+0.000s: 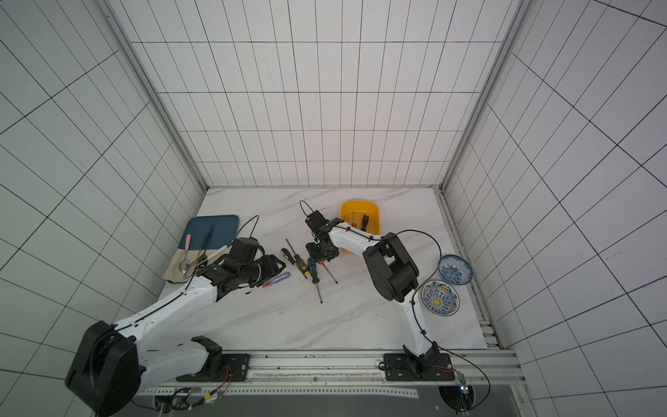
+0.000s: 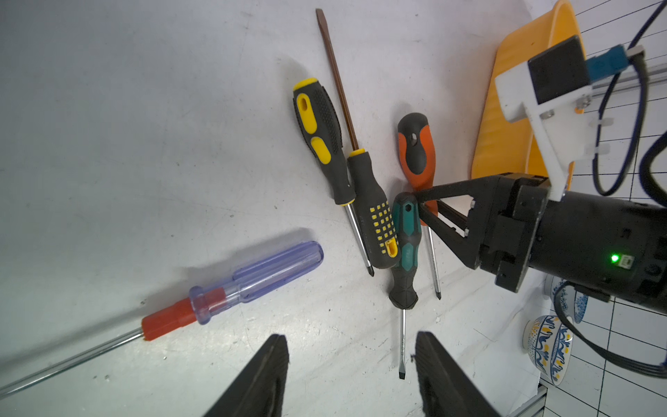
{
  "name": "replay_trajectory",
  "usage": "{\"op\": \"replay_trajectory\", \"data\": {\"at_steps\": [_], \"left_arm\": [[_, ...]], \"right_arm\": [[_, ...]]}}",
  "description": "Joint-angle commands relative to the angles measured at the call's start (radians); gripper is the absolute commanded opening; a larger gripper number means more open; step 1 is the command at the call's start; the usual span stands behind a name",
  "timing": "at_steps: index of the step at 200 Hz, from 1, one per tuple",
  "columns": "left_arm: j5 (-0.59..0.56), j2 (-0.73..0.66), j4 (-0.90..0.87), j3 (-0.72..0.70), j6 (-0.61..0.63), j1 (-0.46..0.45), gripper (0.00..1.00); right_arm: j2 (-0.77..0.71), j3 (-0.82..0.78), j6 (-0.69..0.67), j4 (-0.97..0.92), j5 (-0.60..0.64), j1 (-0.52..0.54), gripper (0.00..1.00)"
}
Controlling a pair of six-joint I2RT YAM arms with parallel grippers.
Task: Put the screwdriver on the desktop into the storage box
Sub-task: Pick up the screwdriver from the center of the board.
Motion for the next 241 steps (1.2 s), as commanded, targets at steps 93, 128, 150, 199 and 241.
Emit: {"op": "replay_trajectory", "data": {"at_steps": [93,128,150,199,241], "left_arm": [[0.015,-0.01,0.033,-0.022,-0.011,0.005,0.6],[0.015,-0.017,0.033,-0.024,-0.013,0.006,0.6],[0.017,-0.019,0.033,-0.023,-0.012,0.005,0.6],[0.025,-0.015,0.034,-0.018,-0.012,0.005,0.6],[0.031,-0.012,0.037,-0.011,-0.011,0.005,0.6]], "right_arm": [[0.043,0.052,-0.066,-0.083,0.156,0.024,0.18],[-0.01,0.061,-0.082,-0.084,0.188,0.025,0.15],[-0.048,0.069,-0.087,-0.109,0.201,0.019,0.15],[-0.14,0.077,-0.072,-0.113,0.16,-0.014,0.15],[-0.195,0.124,-0.052,-0.135,0.122,-0.091,0.15]]}}
